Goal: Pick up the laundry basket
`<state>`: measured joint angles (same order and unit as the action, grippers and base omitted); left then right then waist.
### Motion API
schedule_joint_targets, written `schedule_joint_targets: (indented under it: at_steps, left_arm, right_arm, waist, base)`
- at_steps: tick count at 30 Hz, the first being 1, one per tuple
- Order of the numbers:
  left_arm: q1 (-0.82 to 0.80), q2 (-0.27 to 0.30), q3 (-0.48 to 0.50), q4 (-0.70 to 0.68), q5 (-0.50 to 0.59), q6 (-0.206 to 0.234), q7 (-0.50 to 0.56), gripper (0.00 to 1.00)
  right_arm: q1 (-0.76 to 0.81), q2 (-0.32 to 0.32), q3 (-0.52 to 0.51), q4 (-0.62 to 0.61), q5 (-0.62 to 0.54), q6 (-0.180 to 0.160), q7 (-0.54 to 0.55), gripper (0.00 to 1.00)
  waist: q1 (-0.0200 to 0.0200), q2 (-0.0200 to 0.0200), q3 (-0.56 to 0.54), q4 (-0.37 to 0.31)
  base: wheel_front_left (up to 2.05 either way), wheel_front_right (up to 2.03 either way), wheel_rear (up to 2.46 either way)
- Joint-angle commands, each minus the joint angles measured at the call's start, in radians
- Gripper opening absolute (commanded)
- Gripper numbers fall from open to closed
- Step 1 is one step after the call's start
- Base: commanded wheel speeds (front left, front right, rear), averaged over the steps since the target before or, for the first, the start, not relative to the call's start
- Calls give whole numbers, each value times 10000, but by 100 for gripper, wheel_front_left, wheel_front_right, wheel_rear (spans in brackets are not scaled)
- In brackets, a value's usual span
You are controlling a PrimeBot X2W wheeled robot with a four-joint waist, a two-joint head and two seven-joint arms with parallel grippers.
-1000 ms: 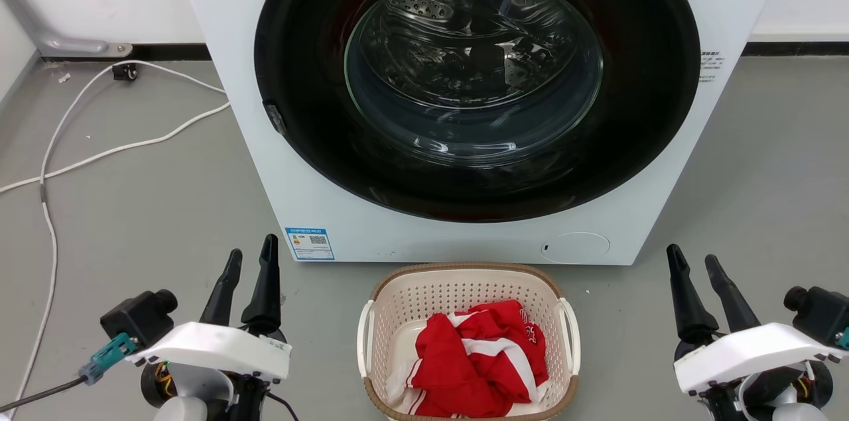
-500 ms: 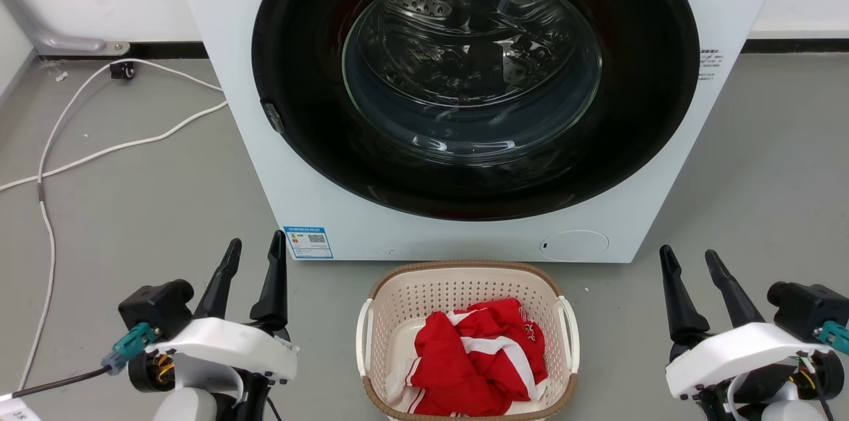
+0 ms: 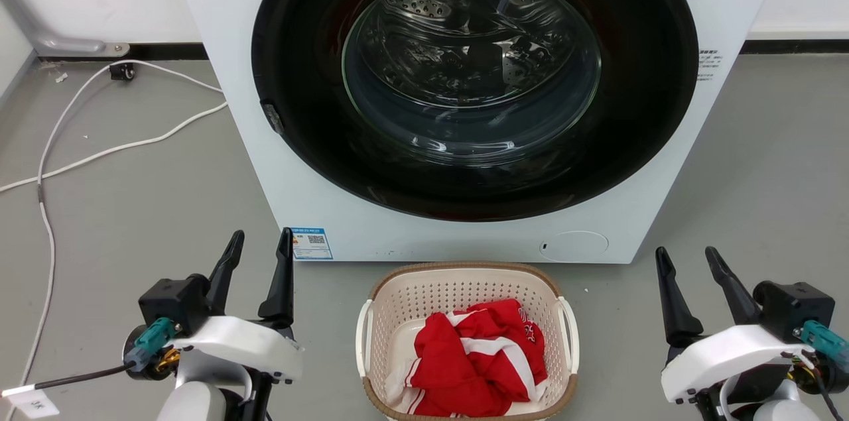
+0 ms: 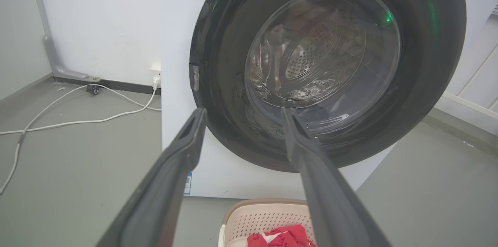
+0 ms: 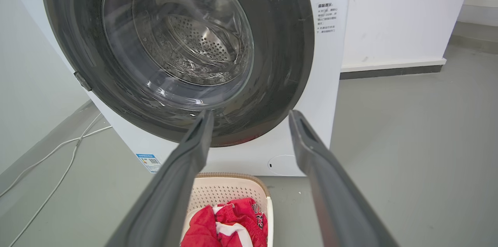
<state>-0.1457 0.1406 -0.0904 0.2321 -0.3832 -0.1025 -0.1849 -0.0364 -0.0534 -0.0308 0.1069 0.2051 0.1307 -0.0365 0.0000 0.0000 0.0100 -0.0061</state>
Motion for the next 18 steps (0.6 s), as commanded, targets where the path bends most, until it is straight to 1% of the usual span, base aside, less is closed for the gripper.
schedule_joint_targets:
  at_steps: [1,18]
  left_arm:
    - [-161,54,-49,-15,309,36,-99,100]
    - [-197,136,-297,105,1683,217,-450,100]
  right_arm:
    - [63,27,-3,-82,-336,0,-87,100]
    - [181,38,-40,-45,-1669,-1,-246,100]
  waist:
    - [0,0,-7,4]
    - [0,0,-65,-11]
  base:
    - [0,0,0]
    - [0,0,0]
